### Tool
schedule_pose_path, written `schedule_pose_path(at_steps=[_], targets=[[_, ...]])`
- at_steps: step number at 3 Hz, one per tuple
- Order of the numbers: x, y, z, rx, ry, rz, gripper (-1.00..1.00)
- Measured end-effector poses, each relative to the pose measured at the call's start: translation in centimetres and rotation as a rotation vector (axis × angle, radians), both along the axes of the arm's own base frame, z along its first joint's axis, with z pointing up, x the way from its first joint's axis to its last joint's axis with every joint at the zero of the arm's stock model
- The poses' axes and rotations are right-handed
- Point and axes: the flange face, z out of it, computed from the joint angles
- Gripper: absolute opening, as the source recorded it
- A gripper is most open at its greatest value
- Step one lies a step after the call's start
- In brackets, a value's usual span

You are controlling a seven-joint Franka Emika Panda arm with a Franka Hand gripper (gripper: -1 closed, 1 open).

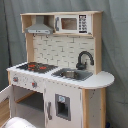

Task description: Play with the kitchen

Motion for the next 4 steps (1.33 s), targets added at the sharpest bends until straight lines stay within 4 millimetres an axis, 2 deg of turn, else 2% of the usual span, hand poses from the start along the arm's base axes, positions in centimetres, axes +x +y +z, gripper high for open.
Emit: schedule_pose_path(at_steps=[2,4], targets=[[-0.6,3.7,-0.5,0.110,-0.021,0.035,1.00],[0.0,5.4,-2.5,0.243,-0.003,0.057,1.00]])
